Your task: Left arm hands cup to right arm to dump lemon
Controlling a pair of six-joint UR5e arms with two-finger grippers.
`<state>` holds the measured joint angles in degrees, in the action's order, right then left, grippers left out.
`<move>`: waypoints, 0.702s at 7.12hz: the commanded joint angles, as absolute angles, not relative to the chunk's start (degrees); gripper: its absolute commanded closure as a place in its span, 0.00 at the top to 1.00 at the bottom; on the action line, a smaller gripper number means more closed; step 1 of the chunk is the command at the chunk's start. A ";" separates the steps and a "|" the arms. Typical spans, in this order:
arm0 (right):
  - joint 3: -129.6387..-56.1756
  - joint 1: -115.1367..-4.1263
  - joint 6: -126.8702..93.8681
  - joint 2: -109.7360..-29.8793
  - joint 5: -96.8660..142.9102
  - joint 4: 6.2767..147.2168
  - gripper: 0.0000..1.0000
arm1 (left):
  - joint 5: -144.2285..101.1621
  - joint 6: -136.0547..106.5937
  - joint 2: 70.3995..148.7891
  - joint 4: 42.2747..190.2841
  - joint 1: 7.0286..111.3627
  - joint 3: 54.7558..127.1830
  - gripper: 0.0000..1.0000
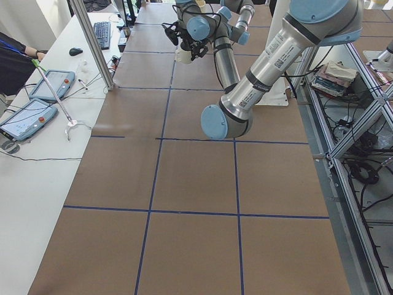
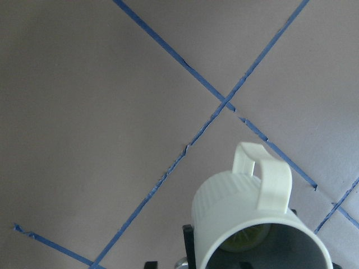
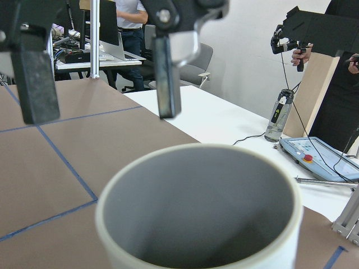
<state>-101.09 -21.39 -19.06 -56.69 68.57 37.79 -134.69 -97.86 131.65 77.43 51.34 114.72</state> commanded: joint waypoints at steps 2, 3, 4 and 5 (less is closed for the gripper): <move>-101.25 -21.44 -21.34 -57.91 68.29 37.62 0.05 | -136.23 -74.72 120.01 77.08 57.03 116.02 1.00; -101.25 -23.79 -27.97 -60.97 67.59 37.62 0.05 | -135.45 -63.57 116.58 76.91 58.96 116.02 1.00; -101.34 -26.86 -30.65 -61.43 67.76 38.23 0.05 | -133.53 -51.45 112.02 76.90 61.06 115.84 1.00; -101.42 -29.16 -34.68 -63.52 67.94 39.80 0.04 | -130.46 -39.84 108.49 76.90 63.17 114.88 1.00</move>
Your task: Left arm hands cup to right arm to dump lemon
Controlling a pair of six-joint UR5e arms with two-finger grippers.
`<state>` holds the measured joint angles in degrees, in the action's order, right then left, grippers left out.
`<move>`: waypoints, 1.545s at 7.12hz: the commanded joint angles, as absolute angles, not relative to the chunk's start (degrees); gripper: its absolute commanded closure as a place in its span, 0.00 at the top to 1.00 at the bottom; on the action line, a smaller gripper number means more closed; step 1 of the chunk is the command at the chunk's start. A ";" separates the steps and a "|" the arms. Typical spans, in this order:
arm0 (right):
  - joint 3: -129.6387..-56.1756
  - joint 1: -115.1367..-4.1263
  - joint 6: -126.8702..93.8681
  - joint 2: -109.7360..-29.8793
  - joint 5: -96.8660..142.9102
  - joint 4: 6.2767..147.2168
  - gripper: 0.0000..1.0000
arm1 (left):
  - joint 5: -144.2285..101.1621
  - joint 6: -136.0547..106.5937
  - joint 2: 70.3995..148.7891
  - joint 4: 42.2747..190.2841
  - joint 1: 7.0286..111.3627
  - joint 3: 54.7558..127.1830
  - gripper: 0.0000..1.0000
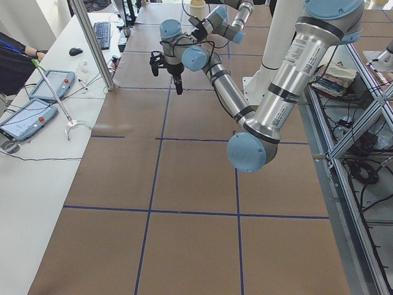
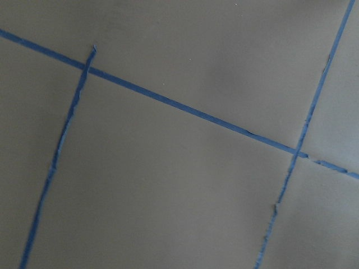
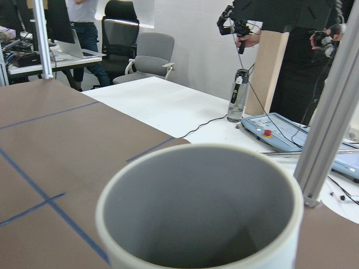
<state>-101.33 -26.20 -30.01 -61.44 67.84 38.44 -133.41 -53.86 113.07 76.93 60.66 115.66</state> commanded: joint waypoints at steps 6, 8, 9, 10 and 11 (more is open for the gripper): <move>-113.71 -44.45 -51.85 -91.96 76.35 36.00 0.01 | -129.81 -28.90 104.51 76.82 68.47 109.95 1.00; -113.38 -46.23 -52.56 -104.26 80.41 19.50 0.01 | -129.64 -36.21 103.53 77.61 68.29 110.83 1.00; -111.29 -46.49 -52.65 -110.07 80.33 10.03 0.01 | -129.64 -36.73 103.97 77.61 68.29 110.92 1.00; -107.70 -47.02 -53.34 -112.39 80.33 3.06 0.01 | -129.64 -36.91 104.15 77.69 68.12 110.92 1.00; -101.31 -47.63 -56.74 -113.19 80.33 -6.58 0.01 | -129.64 -36.83 104.32 77.70 68.03 110.92 1.00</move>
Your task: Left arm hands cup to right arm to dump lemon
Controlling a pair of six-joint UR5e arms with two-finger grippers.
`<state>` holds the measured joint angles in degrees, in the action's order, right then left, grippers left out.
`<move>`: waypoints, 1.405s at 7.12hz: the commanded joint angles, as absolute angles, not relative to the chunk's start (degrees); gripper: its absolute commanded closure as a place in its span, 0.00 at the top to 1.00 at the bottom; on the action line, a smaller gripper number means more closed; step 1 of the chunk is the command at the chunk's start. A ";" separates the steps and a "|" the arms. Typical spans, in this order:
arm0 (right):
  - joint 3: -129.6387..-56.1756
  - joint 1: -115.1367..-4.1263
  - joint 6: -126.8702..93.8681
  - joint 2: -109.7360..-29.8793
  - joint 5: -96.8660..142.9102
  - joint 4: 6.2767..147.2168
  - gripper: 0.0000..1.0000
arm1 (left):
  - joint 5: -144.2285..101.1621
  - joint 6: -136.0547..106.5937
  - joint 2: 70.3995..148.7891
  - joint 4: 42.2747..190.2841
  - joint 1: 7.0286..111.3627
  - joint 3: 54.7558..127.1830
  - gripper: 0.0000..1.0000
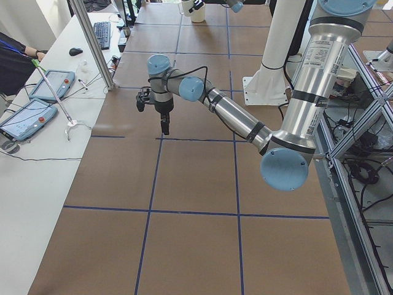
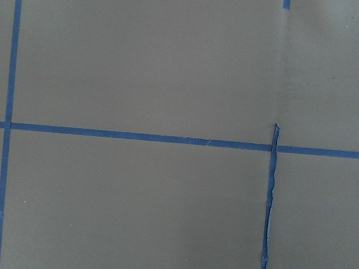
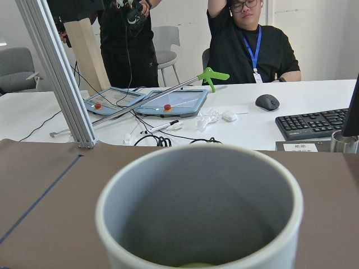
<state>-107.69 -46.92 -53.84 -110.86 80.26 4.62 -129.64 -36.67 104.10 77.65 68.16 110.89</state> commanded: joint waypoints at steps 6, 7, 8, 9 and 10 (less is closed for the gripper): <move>-78.23 -59.04 -81.94 -111.28 85.06 -32.08 0.01 | -129.64 -36.56 106.61 77.70 67.85 109.69 1.00; -76.83 -60.11 -88.09 -110.57 85.08 -33.47 0.01 | -129.64 -36.48 106.61 77.70 67.85 109.77 1.00; -73.25 -60.90 -93.72 -107.43 84.99 -35.66 0.01 | -129.64 -36.39 106.61 77.70 67.76 109.78 1.00; -68.86 -62.04 -98.13 -104.97 84.90 -39.08 0.01 | -129.64 -36.30 106.61 77.70 67.76 109.86 1.00; -65.60 -62.14 -103.13 -103.46 84.55 -43.03 0.02 | -129.64 -36.30 106.61 77.70 67.76 109.86 1.00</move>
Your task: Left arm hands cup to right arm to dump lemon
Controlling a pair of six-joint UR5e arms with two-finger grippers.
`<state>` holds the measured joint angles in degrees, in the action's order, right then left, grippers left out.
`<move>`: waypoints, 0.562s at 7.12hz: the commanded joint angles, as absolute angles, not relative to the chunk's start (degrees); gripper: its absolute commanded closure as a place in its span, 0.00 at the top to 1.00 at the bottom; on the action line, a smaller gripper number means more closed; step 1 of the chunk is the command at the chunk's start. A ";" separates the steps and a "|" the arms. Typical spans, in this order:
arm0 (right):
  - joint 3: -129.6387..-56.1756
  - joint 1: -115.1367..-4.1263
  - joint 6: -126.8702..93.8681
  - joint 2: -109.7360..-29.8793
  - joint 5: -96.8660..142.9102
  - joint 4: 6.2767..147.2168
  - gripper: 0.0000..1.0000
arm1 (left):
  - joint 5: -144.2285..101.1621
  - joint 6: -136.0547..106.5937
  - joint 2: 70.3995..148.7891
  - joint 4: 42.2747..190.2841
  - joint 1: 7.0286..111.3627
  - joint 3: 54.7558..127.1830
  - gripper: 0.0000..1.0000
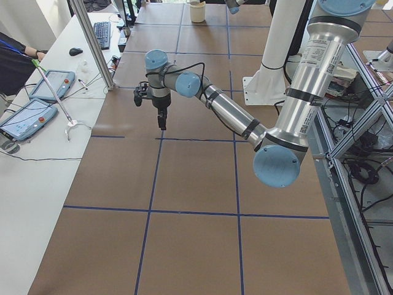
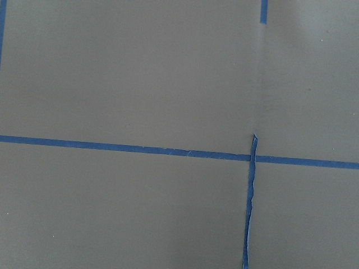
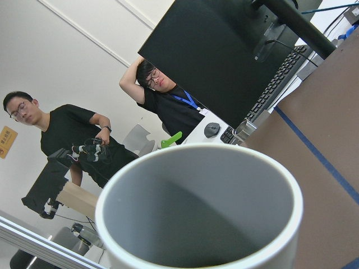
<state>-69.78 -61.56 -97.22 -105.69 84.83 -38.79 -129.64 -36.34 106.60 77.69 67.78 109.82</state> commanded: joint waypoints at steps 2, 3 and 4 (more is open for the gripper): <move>-64.95 -63.19 -113.85 -103.36 82.98 -45.78 0.04 | -129.64 -36.21 106.87 77.70 67.76 109.69 1.00; -64.43 -63.11 -119.82 -103.36 81.14 -50.32 0.04 | -129.64 -36.21 106.87 77.61 67.76 109.77 1.00; -63.47 -63.11 -124.84 -103.27 80.95 -52.54 0.04 | -129.64 -36.30 106.88 77.69 67.76 109.78 1.00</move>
